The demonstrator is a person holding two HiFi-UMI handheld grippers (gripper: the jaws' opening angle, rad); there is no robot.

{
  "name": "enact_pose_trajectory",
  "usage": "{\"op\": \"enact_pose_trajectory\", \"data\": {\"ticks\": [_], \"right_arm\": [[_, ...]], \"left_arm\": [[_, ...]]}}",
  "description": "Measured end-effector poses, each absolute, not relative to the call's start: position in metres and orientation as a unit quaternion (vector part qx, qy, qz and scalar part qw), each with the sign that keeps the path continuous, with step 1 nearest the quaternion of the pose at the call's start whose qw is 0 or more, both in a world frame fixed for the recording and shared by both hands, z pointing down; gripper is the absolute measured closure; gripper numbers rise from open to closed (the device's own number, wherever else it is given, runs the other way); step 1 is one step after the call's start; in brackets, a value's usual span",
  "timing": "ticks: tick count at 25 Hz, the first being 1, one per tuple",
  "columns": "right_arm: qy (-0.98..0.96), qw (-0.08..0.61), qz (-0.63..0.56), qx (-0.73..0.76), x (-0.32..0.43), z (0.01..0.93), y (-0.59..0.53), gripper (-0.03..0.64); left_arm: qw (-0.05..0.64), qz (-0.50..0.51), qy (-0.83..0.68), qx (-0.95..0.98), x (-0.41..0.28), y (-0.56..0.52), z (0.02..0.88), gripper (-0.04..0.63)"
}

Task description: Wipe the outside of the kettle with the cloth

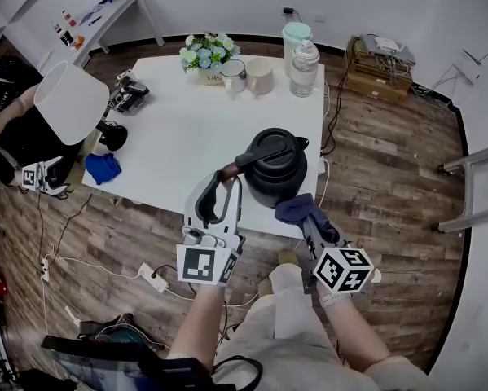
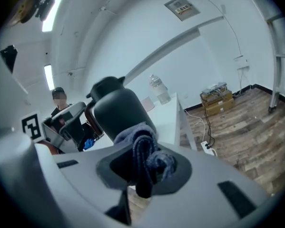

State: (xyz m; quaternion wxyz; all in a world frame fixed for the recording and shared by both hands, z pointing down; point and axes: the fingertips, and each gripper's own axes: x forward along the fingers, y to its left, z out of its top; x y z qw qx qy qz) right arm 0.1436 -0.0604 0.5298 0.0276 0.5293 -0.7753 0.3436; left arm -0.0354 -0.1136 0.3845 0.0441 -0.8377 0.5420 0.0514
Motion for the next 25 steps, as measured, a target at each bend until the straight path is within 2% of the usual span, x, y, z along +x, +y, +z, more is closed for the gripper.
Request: {"op": "enact_pose_trajectory", "data": {"ticks": [5,10,13,15,18,25], "right_arm": [[-0.826,0.009,0.272,0.494,0.163,0.436,-0.064,0.555],[-0.869,-0.096,0.235,0.425,0.158,0.338,-0.080,0.554],[-0.880,-0.118,0.239,0.394,0.153,0.335,-0.092,0.555],[-0.869,-0.108,0.286,0.389,0.151,0.364,-0.104,0.554],[-0.853,-0.053,0.326,0.404,0.153,0.422,-0.116,0.555],[-0.853,0.019,0.353,0.385,0.157,0.491,-0.141,0.555]], "left_arm": [[0.035,0.047,0.545,-0.837,-0.035,-0.112,0.386,0.488],[0.048,0.040,0.548,-0.834,-0.030,-0.107,0.372,0.488],[0.073,0.042,0.531,-0.843,-0.018,-0.108,0.353,0.488],[0.060,0.049,0.526,-0.847,-0.011,-0.114,0.346,0.488],[0.040,0.054,0.526,-0.848,-0.008,-0.121,0.340,0.488],[0.074,0.015,0.533,-0.843,-0.006,-0.134,0.329,0.488]]}}
